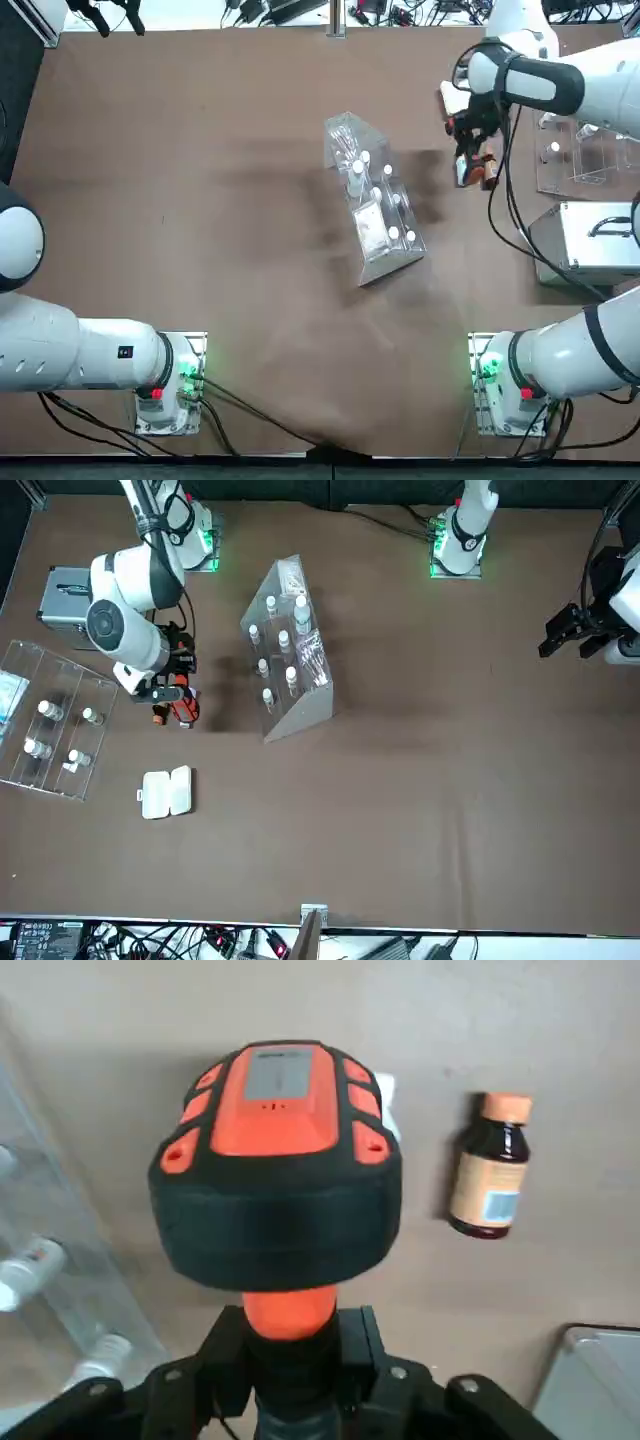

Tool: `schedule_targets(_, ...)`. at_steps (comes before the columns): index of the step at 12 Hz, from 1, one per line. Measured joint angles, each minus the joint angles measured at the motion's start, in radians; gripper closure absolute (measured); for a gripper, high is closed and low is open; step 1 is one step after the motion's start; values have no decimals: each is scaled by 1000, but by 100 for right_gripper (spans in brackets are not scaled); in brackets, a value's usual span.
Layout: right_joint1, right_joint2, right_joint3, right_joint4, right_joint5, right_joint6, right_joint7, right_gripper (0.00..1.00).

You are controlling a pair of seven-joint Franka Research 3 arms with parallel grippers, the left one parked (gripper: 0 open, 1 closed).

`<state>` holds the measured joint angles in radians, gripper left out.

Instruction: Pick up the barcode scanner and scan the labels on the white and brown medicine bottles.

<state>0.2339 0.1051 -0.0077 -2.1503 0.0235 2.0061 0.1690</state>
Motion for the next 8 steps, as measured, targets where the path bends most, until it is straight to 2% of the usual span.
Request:
schedule_targets(4,-78,-10,-7,-82,0,18,-151,58)
schedule_targets(8,-118,-11,-8,-116,0,20,-220,58)
